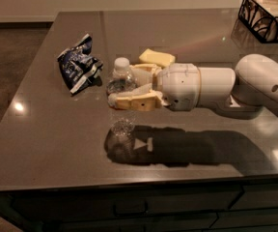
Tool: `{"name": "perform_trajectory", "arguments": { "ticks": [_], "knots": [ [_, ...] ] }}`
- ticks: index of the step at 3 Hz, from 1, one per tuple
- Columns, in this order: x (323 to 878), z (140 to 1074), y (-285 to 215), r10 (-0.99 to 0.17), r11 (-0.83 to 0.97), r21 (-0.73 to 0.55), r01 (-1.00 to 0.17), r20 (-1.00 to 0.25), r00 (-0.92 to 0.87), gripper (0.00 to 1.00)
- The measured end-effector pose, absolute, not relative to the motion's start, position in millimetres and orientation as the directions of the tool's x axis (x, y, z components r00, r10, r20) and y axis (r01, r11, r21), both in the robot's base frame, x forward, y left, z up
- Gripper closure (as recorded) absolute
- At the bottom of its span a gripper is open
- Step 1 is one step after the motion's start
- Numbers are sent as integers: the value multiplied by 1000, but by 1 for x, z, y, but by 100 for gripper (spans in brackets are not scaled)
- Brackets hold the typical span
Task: Place water bottle upright
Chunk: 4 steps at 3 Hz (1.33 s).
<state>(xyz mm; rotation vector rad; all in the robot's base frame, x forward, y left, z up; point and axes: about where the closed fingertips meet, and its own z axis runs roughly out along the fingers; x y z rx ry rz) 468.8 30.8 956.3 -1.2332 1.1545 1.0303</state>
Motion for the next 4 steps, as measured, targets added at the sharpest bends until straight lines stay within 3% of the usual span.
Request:
{"name": "perform_trajectory", "arguments": {
  "ticks": [1, 4],
  "knots": [
    [474, 951, 28, -21, 78, -146, -986, -989, 145, 82],
    [475, 950, 33, -21, 66, -147, -987, -989, 145, 12]
  ]
}}
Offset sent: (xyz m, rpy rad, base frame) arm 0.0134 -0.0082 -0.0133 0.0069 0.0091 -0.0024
